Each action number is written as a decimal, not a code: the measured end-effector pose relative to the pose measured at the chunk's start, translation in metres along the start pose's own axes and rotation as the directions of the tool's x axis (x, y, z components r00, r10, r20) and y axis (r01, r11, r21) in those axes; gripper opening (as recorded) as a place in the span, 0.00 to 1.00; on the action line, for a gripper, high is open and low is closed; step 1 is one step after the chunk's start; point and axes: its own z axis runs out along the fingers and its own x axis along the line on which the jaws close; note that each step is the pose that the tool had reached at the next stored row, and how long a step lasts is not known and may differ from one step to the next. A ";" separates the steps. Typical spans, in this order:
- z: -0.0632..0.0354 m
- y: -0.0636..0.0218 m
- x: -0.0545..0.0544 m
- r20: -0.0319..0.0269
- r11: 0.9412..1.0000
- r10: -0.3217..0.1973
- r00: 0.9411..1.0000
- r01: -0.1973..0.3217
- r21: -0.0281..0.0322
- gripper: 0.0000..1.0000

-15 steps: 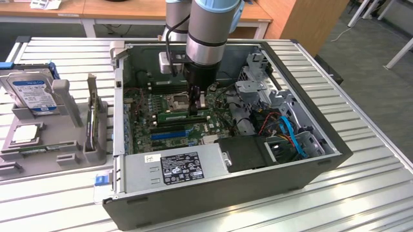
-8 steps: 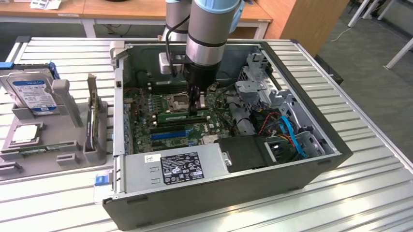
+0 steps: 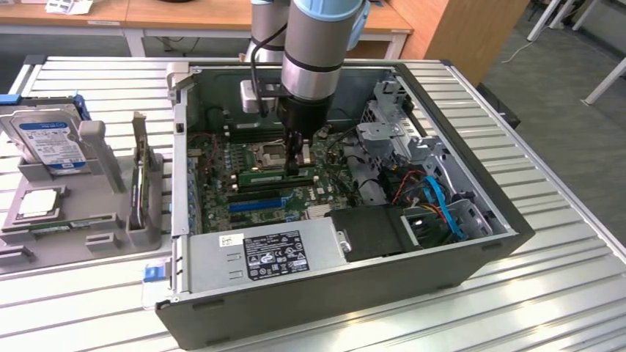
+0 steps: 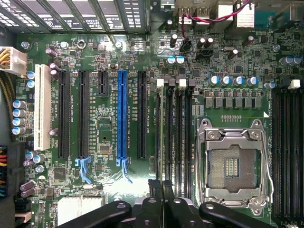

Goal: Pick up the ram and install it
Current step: 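Press down the ram until it locks into place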

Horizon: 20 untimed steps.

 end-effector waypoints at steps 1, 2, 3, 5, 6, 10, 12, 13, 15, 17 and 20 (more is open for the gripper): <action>0.0000 0.0000 0.000 0.000 1.000 0.000 1.000 0.000 0.000 0.12; 0.0000 0.0000 0.000 0.000 1.000 0.000 1.000 0.000 0.000 0.12; 0.0001 0.0000 0.000 0.000 1.000 0.000 1.000 0.000 0.000 0.12; 0.0007 0.0000 0.000 0.000 1.000 0.000 1.000 0.000 0.000 0.12; 0.0008 0.0000 0.000 0.000 1.000 0.000 1.000 0.000 0.000 0.12; 0.0011 0.0000 0.000 0.000 1.000 0.000 1.000 0.000 0.000 0.12; 0.0011 0.0000 0.000 0.000 1.000 0.000 1.000 0.000 0.000 0.12; 0.0011 0.0000 -0.001 0.000 1.000 0.000 1.000 0.000 0.000 0.12; 0.0011 0.0000 -0.001 0.000 1.000 0.000 1.000 0.000 0.000 0.12; 0.0011 0.0000 -0.001 0.000 1.000 0.000 1.000 0.000 0.000 0.12; 0.0011 0.0000 -0.001 0.000 1.000 -0.001 1.000 0.001 0.000 0.12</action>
